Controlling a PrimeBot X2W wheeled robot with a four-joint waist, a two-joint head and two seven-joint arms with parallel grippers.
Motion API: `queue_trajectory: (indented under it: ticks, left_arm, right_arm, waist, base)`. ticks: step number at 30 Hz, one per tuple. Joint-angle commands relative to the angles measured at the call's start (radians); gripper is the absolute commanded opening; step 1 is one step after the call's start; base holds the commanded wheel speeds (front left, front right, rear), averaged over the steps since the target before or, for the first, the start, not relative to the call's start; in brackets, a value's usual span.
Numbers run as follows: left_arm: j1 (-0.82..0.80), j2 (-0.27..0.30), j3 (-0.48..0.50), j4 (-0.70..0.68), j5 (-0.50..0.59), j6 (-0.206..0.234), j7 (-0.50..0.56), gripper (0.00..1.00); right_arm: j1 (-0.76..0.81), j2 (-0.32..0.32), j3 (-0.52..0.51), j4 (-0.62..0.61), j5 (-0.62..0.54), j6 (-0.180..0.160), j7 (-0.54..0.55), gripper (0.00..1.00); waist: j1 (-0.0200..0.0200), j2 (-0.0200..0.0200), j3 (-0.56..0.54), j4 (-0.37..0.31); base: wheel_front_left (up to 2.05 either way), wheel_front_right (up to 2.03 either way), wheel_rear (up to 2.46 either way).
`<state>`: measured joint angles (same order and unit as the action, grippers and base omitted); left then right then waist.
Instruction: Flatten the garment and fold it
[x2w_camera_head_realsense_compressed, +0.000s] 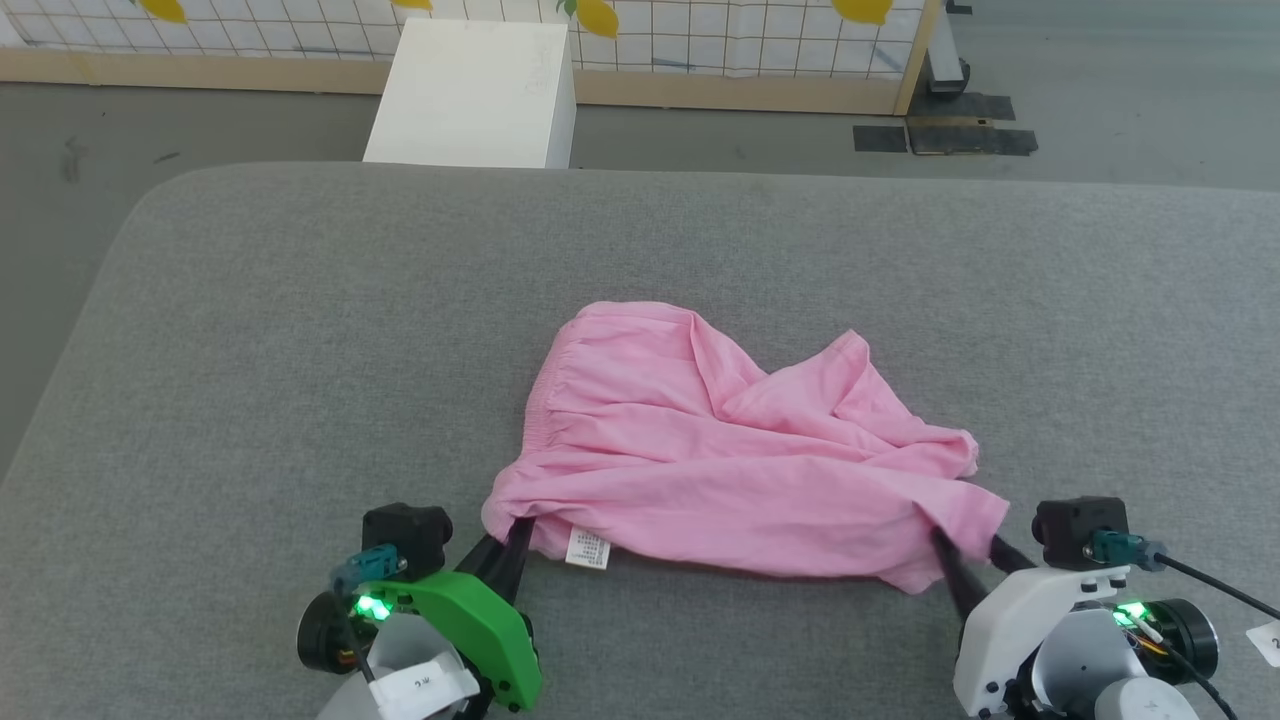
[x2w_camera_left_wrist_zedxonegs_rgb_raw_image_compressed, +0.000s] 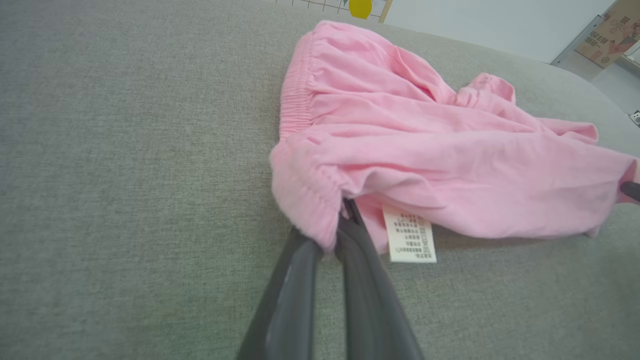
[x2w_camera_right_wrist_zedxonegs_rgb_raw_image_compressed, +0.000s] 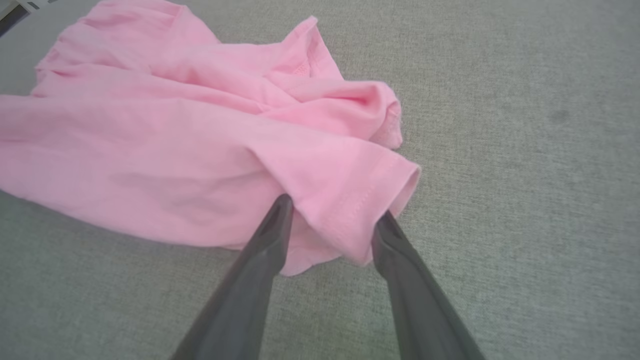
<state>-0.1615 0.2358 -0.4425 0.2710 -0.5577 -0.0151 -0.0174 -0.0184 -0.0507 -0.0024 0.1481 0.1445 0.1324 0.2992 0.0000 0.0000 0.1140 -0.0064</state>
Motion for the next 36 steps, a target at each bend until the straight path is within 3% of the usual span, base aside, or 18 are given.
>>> queue_trajectory:
  ticks: [1, 11, 19, 23, 28, 31, 36]
  left_arm:
    - [0.007, -0.001, -0.002, -0.004, -0.015, 0.007, 0.000, 0.00]
    - [-0.015, 0.033, 0.010, -0.104, -0.042, -0.025, 0.015, 0.00]
    - [-0.205, 0.111, 0.056, -0.294, -0.197, -0.089, 0.215, 0.00]
    - [-0.387, 0.122, 0.093, -0.293, -0.313, -0.096, 0.352, 0.00]
    - [-0.650, 0.132, 0.127, -0.193, -0.324, -0.068, 0.451, 0.00]
    - [-0.790, 0.132, 0.149, -0.131, -0.290, -0.043, 0.441, 0.00]
    - [-0.993, 0.106, 0.195, -0.038, -0.229, -0.007, 0.334, 0.00]
  right_arm:
    - [0.009, 0.000, 0.001, -0.012, 0.008, -0.002, 0.003, 0.00]
    - [0.033, 0.000, -0.012, -0.189, 0.001, -0.002, 0.091, 0.00]
    - [-0.164, -0.031, 0.028, -0.358, -0.049, -0.002, 0.232, 0.00]
    - [-0.379, -0.104, 0.071, -0.309, -0.033, -0.002, 0.287, 0.00]
    - [-0.685, -0.165, 0.130, -0.171, -0.024, -0.002, 0.290, 0.00]
    - [-0.853, -0.179, 0.148, -0.087, -0.039, -0.002, 0.252, 0.00]
    - [-1.094, -0.176, 0.149, 0.030, -0.107, -0.002, 0.135, 0.00]
  waist:
    - [0.0000, 0.0000, -0.002, -0.001]
    - [0.0000, 0.0000, -0.026, -0.017]
    - [0.0000, 0.0000, 0.019, -0.040]
    - [0.0000, 0.0000, 0.090, -0.056]
    - [0.0000, 0.0000, 0.192, -0.077]
    - [0.0000, 0.0000, 0.247, -0.089]
    - [0.0000, 0.0000, 0.321, -0.099]
  base:
    - [0.00, 0.00, 0.00]
    - [0.00, 0.00, 0.00]
    - [0.00, 0.00, 0.00]
    - [0.00, 0.00, 0.00]
    - [0.00, 0.00, 0.00]
    - [0.00, 0.00, 0.00]
    - [0.00, 0.00, 0.00]
